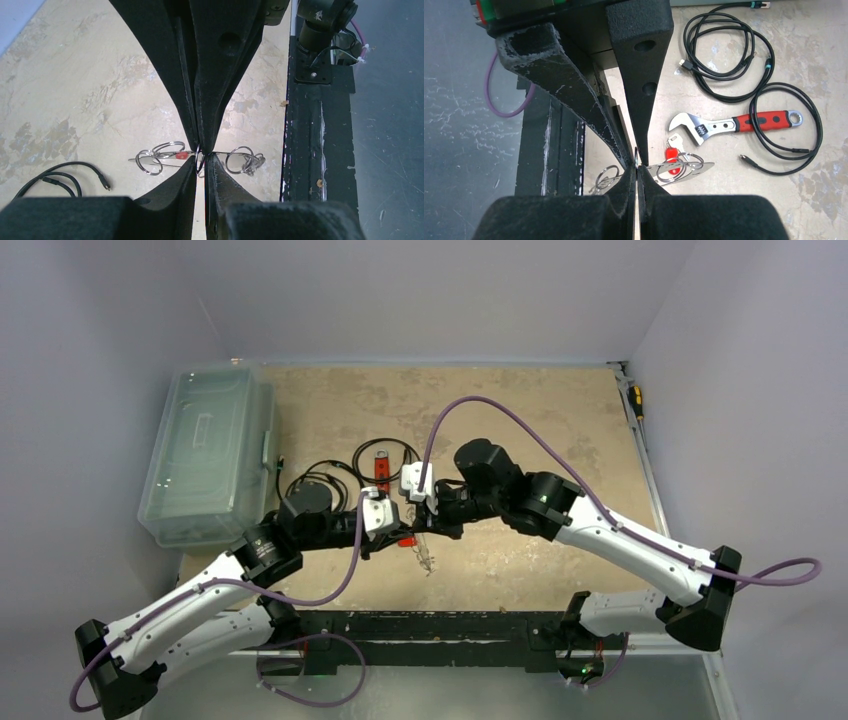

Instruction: Put the keys on the keyring

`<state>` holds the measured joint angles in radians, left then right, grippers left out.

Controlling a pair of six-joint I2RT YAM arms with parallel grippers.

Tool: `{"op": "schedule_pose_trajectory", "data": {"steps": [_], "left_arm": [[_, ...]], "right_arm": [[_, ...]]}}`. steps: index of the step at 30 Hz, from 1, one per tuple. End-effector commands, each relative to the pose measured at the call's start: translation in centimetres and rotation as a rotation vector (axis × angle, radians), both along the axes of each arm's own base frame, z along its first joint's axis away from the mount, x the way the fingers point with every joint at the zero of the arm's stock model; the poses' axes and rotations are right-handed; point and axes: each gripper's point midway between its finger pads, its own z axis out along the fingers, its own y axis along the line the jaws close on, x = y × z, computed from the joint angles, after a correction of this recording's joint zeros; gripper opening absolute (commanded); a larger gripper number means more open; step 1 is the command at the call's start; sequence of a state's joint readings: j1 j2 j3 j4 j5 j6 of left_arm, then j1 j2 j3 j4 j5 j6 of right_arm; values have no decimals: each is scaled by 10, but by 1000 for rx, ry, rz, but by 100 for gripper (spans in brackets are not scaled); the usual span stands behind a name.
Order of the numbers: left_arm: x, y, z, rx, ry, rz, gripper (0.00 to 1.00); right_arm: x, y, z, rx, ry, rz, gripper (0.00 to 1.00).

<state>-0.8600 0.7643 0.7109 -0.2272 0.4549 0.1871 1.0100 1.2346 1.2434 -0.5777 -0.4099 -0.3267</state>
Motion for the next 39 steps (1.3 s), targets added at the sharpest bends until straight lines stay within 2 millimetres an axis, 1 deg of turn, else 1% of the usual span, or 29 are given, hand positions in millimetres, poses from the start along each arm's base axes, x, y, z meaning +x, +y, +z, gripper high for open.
{"op": "schedule_pose_trajectory", "data": {"steps": [1, 4, 6, 7, 10, 12, 13, 15, 16, 18, 20, 21, 22, 24, 27, 31, 33, 34, 36, 39], "left_arm": [[2, -5, 17, -37, -43, -5, 11], [1, -5, 16, -38, -38, -12, 9], [0, -6, 15, -38, -36, -16, 5], [0, -7, 15, -39, -36, -19, 0], [-2, -7, 15, -47, -38, -30, 0], [-4, -6, 18, -62, -51, -34, 0], [-4, -5, 21, -77, -66, -30, 0], [-6, -1, 27, -104, -93, -23, 0], [-5, 1, 30, -122, -112, -11, 0], [-2, 6, 36, -165, -149, 22, 0], [-7, 7, 37, -187, -180, -1, 0], [-10, 8, 36, -195, -187, -12, 0], [-13, 8, 41, -220, -209, -26, 0], [-16, 9, 45, -242, -235, -40, 0], [-17, 12, 50, -253, -264, -38, 0], [-13, 13, 49, -240, -284, -19, 0], [-10, 15, 50, -210, -348, -29, 0], [-10, 17, 43, -161, -374, -39, 0], [-8, 22, 38, -94, -430, -52, 0], [1, 24, 34, -68, -405, -4, 0]], "right_arm": [[0, 8, 22, 51, -35, 17, 0], [0, 9, 21, 48, -35, 16, 0], [1, 9, 21, 48, -35, 16, 0], [0, 9, 20, 47, -34, 17, 0], [-3, 9, 22, 53, -33, 32, 0], [-4, 8, 28, 74, -46, 37, 0], [-3, 6, 33, 90, -60, 28, 7], [1, 2, 47, 141, -101, -13, 40], [2, -1, 57, 176, -124, -32, 51], [0, -7, 73, 244, -164, -43, 60], [-3, -15, 92, 319, -208, -50, 66], [-5, -19, 100, 356, -231, -54, 67], [-5, -23, 109, 392, -255, -66, 68], [-5, -30, 122, 457, -296, -89, 69], [-8, -36, 132, 518, -322, -95, 69], [-1, -37, 131, 525, -337, -136, 68], [7, -37, 130, 528, -343, -177, 68], [9, -36, 129, 534, -337, -193, 68], [14, -34, 126, 539, -319, -223, 68], [17, -28, 115, 513, -305, -220, 68]]}}
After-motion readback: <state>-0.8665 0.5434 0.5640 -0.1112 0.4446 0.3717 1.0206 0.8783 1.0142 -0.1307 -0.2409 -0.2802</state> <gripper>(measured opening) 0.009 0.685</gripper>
